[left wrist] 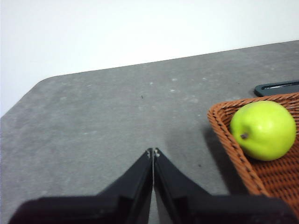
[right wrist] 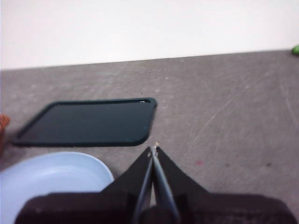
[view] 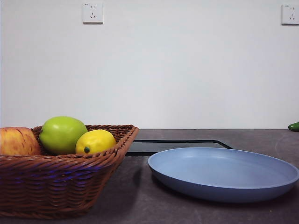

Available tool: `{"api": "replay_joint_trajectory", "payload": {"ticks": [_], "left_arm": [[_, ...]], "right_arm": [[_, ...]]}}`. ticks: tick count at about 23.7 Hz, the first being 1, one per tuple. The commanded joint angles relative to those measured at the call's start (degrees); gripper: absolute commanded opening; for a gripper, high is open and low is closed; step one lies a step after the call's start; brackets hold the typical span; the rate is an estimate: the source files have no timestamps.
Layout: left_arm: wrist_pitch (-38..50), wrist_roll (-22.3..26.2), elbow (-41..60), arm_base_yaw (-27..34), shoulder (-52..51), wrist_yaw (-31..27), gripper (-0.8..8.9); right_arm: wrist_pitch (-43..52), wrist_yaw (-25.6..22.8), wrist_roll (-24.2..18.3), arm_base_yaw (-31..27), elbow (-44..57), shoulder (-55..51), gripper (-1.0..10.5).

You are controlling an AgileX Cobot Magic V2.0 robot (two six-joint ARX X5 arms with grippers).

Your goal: Take the lemon from the basket,put the lemon in the plate,hand out the plate

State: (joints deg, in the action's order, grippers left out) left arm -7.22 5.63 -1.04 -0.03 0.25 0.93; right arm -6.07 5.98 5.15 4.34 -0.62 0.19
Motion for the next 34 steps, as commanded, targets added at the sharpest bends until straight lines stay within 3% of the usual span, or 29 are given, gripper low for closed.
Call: {"api": "replay_joint_trajectory", "payload": {"ticks": [1,5,8,16,24,34], "left_arm": [[1.2,-6.2,0.2,0.0,-0.2,4.1,0.08],[2.4,-16.7,0.2,0.0,-0.2,12.5,0.08],[3.6,-20.9,0.2,0.0,-0.2,16.4,0.08],[7.1,-36.2,-0.8,0.1,-0.2,17.4,0.06],[-2.7,-34.7,-8.2,0.1,4.2,18.3,0.07],[-6.0,-28.3,-22.2,0.0,21.0,24.3,0.07]], "right_arm": [[1.2,0.0,14.4,0.1,0.1,-0.2,0.0],[2.2,-0.1,24.3,0.1,0.1,-0.2,0.0],[2.2,0.2,25.3,0.1,0.1,-0.2,0.0],[-2.4,0.1,26.5,0.2,-2.4,0.0,0.0],[-14.1,1.0,25.1,0.2,-12.3,5.6,0.0],[-21.8,3.1,16.1,0.2,-27.8,21.1,0.0]]}}
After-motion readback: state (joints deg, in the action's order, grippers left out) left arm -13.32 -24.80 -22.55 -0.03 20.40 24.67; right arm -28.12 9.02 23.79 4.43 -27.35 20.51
